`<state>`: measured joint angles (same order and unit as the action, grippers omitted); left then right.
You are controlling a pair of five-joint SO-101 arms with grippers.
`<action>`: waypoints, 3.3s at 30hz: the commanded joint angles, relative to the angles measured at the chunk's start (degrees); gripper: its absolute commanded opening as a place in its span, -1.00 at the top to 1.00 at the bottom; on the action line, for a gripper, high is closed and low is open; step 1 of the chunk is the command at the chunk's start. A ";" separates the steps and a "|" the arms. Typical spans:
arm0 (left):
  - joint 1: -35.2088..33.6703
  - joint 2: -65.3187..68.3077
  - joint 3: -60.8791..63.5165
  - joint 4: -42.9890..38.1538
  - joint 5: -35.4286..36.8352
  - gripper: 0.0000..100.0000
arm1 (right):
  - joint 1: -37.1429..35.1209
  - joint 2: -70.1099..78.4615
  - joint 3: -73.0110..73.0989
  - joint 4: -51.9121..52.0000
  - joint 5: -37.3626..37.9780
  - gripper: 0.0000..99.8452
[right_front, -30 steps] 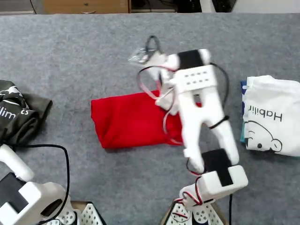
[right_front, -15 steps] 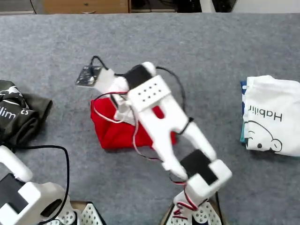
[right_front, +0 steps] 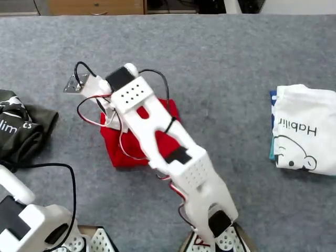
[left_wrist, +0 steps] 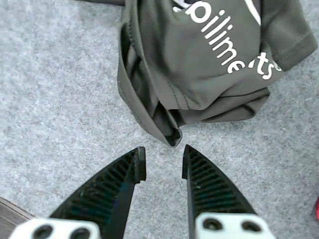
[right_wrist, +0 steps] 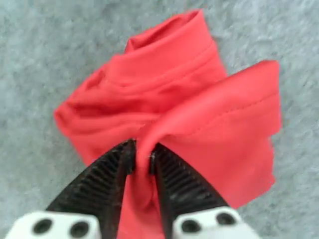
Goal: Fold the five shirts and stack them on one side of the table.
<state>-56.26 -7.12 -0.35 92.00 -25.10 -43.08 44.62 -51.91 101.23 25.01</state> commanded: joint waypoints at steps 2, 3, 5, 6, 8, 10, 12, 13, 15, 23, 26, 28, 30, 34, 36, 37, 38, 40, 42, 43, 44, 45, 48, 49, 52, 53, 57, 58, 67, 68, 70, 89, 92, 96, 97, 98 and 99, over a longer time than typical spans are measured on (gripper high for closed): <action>-1.14 -1.89 -0.26 -0.70 -0.18 0.74 | -2.24 -0.66 -4.18 1.23 -1.23 0.72; -1.14 -1.89 -0.26 -0.70 -0.18 0.74 | -2.42 -1.36 -3.56 1.23 -2.46 0.66; -1.14 -1.89 -0.26 -0.70 -0.18 0.74 | -3.65 -2.68 -2.86 1.23 -4.13 0.57; -1.14 -1.89 -0.26 -0.70 -0.18 0.74 | -4.09 -3.30 -2.51 1.23 -4.40 0.55; -1.14 -1.89 -0.26 -0.70 -0.18 0.74 | -5.05 -4.44 -1.54 1.23 -4.31 0.55; -1.14 -1.89 -0.26 -0.70 -0.18 0.74 | -5.23 -5.76 -0.22 1.23 -4.57 0.55; -1.14 -1.89 -0.44 -0.70 -0.18 0.74 | -4.09 -7.96 1.01 1.23 -4.40 0.55; -1.14 -1.89 -0.53 -0.70 -0.18 0.74 | -2.95 -9.27 1.71 1.23 -4.31 0.55; -1.14 -1.89 -0.62 -0.70 -0.18 0.74 | 0.22 -11.91 2.86 1.23 -4.22 0.57; -0.88 -1.89 -0.62 -0.70 -0.18 0.74 | 12.44 -14.37 9.45 1.14 2.64 0.98; -0.70 -2.24 -0.79 -0.70 -0.18 0.74 | 14.20 -13.41 13.23 0.79 3.78 1.00; -1.14 -2.33 -0.79 -0.70 -0.18 0.74 | 14.64 -11.74 15.43 0.79 4.48 1.00; -1.58 -2.33 -0.79 -0.70 0.00 0.74 | 14.46 -9.80 17.19 0.97 4.22 1.00; -4.84 -2.24 -1.41 -0.70 0.09 0.74 | 10.15 -8.40 19.30 1.14 4.13 1.00; -6.51 -2.15 -1.85 -0.79 0.09 0.74 | 6.29 -8.48 19.38 1.14 4.13 1.00; -7.12 -1.98 -2.11 -0.79 0.09 0.74 | 4.26 -8.75 19.47 1.14 4.13 1.00; -7.65 -1.89 -2.37 -0.79 0.09 0.74 | 2.07 -9.01 19.47 1.14 4.13 1.00; -8.26 -1.89 -2.64 -0.79 0.09 0.74 | -2.51 -9.80 19.56 1.14 4.04 1.00; -8.70 -1.89 -2.64 -0.79 0.09 0.74 | -6.73 -11.03 19.56 1.23 2.29 1.00; -8.79 -1.89 -2.64 -0.79 0.09 0.74 | -8.40 -12.00 19.56 1.23 1.32 1.00; -9.14 -1.89 -2.64 -0.79 0.09 0.74 | -9.71 -12.88 19.56 1.23 0.70 1.00; -9.41 -1.89 -2.64 -0.79 0.09 0.74 | -10.68 -13.93 19.56 1.23 0.44 1.00; -9.58 -1.89 -2.64 -0.79 0.09 0.74 | -10.77 -17.89 19.56 1.23 0.18 1.00; -9.67 -1.89 -2.64 -0.79 0.09 0.74 | -9.54 -19.30 19.56 1.23 0.26 1.00; -9.67 -1.98 -2.64 -0.70 0.09 0.74 | -4.70 -22.20 19.56 1.14 0.53 1.00; -9.67 -1.98 -2.55 -0.70 0.09 0.74 | -3.03 -22.20 19.56 1.14 0.62 1.00; -9.58 -2.07 -2.37 -0.70 0.18 0.74 | 0.92 -19.56 19.56 1.14 0.62 1.00; -9.58 -1.98 -2.46 -0.70 0.18 0.74 | 0.84 -18.59 19.56 1.14 0.62 1.00; -10.29 -2.33 -2.55 -0.53 0.18 0.74 | -2.59 -8.04 16.22 -0.09 0.26 1.00; -10.73 -2.33 -2.64 -0.62 0.18 0.74 | -0.92 -7.34 14.90 -0.09 0.26 1.00; -11.25 -2.33 -2.64 -0.62 0.09 0.74 | 3.38 -6.37 12.09 0.00 0.35 1.00; -11.43 -2.33 -2.55 -0.35 -0.18 0.74 | 21.67 2.07 3.82 0.88 0.53 1.00; -11.52 -2.33 -2.20 -0.35 -0.18 0.74 | 22.02 -0.48 -1.27 1.14 0.53 1.00; -11.43 -2.33 -2.20 -0.26 -0.18 0.74 | 21.93 0.22 -3.82 -0.44 0.62 0.99; -11.43 -2.33 -2.29 -0.26 -0.18 0.74 | 22.11 1.54 -3.82 -1.14 0.62 0.99; -11.43 -2.33 -2.37 -0.26 -0.18 0.74 | 22.55 3.38 -3.82 -1.85 0.62 0.99; -11.43 -2.33 -2.37 -0.26 -0.18 0.74 | 23.25 5.41 -4.26 -2.64 0.62 0.99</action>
<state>-68.13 -7.12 -0.35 92.00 -25.10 -21.98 48.31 -52.97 100.62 25.89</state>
